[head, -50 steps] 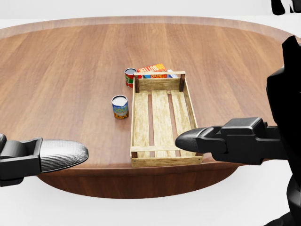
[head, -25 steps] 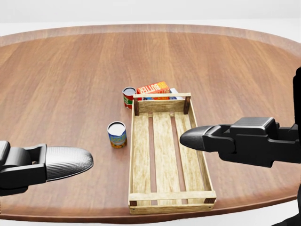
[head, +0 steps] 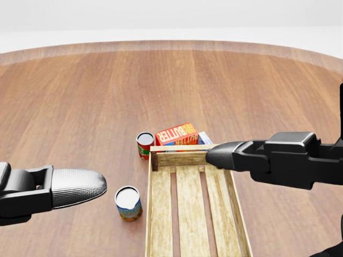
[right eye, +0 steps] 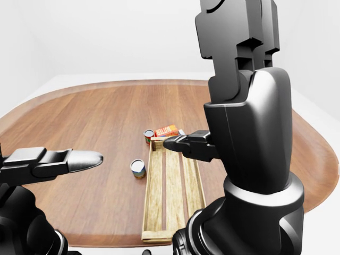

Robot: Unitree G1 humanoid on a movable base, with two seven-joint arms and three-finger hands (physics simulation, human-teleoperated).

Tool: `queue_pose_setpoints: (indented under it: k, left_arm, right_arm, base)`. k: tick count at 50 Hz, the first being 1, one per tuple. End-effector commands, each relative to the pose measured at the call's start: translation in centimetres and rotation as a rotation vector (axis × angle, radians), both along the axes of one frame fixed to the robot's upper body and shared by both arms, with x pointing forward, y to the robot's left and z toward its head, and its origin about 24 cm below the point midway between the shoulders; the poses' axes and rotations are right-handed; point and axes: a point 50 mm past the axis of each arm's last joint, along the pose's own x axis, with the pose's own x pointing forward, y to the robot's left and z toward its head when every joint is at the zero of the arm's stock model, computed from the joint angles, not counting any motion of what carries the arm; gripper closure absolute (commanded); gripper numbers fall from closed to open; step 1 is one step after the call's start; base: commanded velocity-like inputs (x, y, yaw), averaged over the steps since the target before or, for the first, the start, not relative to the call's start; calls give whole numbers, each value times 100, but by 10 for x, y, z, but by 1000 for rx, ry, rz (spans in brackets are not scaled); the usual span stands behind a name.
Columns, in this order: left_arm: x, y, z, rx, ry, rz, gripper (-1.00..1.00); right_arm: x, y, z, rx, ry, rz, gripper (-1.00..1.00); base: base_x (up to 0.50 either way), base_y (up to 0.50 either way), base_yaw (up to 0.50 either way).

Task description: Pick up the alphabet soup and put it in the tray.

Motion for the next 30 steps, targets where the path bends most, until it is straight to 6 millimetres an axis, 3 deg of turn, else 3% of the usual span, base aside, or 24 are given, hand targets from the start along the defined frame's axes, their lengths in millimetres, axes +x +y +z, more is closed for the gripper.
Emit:
queue_pose_setpoints:
  k: [1, 12, 30]
  left_arm:
    - [-2, 0, 0, 1, 3, -51, -100]
    - [-5, 0, 1, 1, -10, -60, -100]
    - [-4, -2, 0, 7, -2, -65, -100]
  right_arm:
    - [0, 0, 1, 1, -6, -6, -100]
    - [0, -2, 0, 6, 3, -29, -100]
    - [0, -2, 1, 4, 0, -32, -100]
  base:
    - [50, 0, 0]
    - [49, 0, 0]
    - [0, 0, 0]
